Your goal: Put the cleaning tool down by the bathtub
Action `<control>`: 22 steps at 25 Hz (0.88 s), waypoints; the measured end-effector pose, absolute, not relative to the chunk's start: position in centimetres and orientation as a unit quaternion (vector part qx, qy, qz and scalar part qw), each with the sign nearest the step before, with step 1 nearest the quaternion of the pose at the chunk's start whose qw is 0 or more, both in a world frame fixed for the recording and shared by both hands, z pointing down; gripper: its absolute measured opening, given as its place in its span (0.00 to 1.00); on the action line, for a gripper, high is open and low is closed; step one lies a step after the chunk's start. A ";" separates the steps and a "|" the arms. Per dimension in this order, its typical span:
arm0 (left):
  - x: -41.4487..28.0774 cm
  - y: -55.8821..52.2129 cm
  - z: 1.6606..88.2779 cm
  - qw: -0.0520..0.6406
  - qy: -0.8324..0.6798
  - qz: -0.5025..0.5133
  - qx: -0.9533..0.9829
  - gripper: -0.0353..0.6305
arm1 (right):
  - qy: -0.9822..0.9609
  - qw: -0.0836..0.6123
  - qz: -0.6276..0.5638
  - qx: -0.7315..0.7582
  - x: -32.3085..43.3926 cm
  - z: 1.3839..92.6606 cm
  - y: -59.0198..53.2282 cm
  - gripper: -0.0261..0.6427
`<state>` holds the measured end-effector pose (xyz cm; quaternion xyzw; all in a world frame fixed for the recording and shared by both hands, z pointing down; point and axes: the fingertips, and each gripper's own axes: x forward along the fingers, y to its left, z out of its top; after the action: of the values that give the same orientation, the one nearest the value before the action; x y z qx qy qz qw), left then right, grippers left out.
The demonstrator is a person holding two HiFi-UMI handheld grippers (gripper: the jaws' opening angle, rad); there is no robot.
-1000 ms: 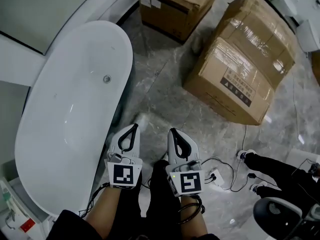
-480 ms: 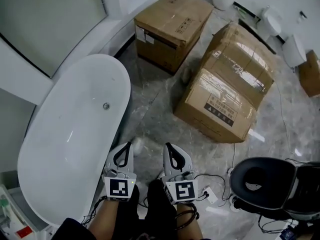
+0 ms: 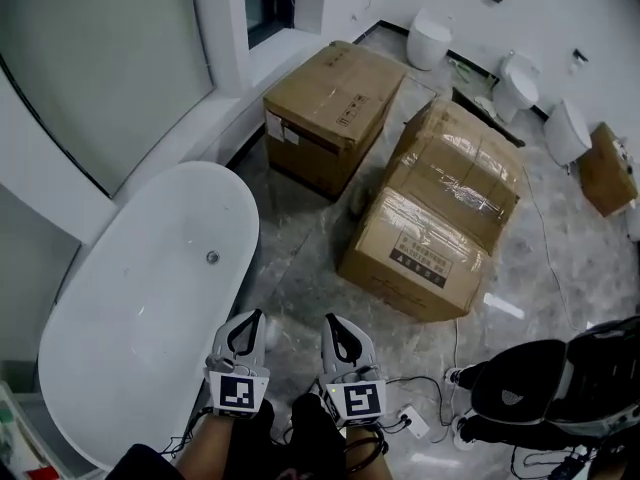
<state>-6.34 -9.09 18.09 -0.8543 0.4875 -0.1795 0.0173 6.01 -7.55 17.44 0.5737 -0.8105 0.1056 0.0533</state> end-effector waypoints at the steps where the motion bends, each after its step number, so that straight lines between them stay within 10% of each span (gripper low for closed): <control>1: -6.4 -9.1 17.6 0.014 0.491 -0.175 -0.854 0.06 | -0.813 0.053 0.100 0.571 5.9 17.0 -7.4 0.07; 22: -5.8 -7.3 11.3 0.049 0.501 -0.164 -0.848 0.06 | -0.818 0.041 0.039 0.573 10.1 11.0 -5.0 0.07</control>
<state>-5.78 -7.27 11.27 -0.8483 0.5012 -0.1636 0.0494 10.10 -4.95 10.95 0.5726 -0.8178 0.0394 0.0406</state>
